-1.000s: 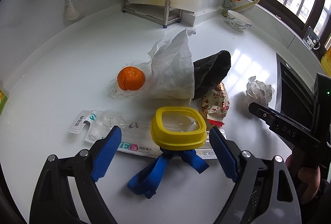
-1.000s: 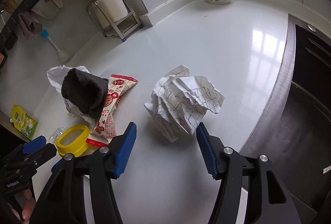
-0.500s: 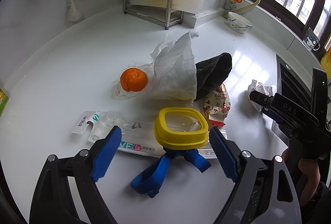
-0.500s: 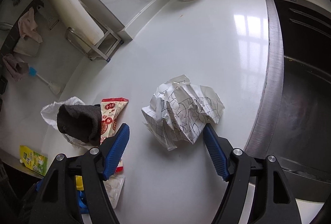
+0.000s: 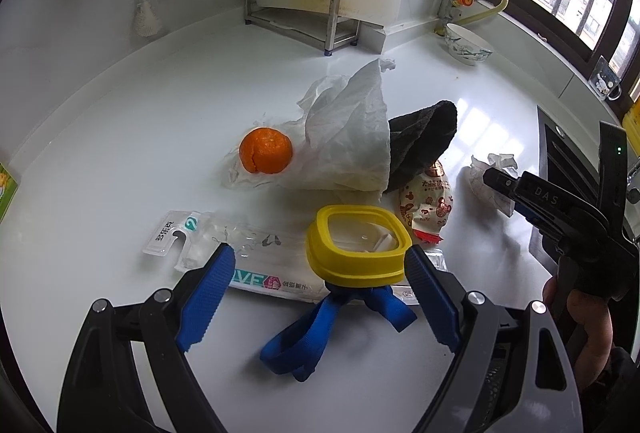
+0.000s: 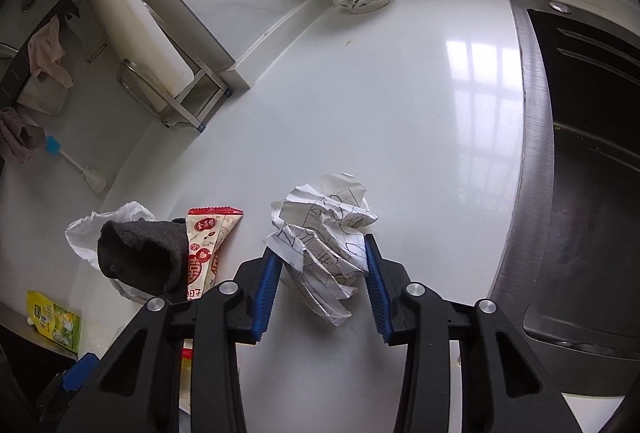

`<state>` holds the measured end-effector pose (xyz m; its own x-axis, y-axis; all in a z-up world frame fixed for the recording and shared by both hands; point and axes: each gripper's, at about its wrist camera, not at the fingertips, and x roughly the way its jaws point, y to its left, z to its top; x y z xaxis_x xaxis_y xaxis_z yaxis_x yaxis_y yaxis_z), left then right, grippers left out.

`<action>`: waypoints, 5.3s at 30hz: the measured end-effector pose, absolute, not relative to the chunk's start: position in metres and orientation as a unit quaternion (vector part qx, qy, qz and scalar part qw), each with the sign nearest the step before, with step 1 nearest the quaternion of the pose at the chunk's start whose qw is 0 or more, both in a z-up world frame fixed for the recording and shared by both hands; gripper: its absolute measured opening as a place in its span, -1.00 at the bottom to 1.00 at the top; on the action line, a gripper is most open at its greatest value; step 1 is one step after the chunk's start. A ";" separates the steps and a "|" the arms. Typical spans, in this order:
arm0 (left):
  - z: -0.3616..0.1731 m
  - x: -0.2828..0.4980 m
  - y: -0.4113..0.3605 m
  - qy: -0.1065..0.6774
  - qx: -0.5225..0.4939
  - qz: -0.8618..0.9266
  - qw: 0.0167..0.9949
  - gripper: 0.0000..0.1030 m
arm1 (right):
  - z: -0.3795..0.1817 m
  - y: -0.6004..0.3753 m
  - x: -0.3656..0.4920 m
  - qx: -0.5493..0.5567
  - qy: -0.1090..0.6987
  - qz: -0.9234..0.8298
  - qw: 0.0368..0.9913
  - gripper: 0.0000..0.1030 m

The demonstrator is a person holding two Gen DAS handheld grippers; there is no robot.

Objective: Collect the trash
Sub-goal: 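Lift container and paper and carry both toward the grey bin, then open both tools over the bin to drop the container and paper, then move both open tools back toward the trash on the counter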

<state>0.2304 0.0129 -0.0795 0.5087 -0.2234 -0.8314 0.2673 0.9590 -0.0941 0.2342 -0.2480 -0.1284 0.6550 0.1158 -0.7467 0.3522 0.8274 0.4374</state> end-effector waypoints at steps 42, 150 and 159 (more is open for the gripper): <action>-0.067 0.213 -0.004 0.448 0.040 -0.142 0.882 0.32 | -0.098 -0.222 0.144 0.225 0.409 -0.036 0.884 -0.27; -0.112 -0.019 -0.054 0.517 0.058 -0.092 0.849 0.62 | -0.162 -0.230 -0.064 0.160 0.544 0.070 0.821 0.23; -0.073 -0.015 -0.031 0.482 0.038 -0.062 0.873 0.70 | -0.128 -0.215 -0.050 0.142 0.515 0.099 0.839 0.26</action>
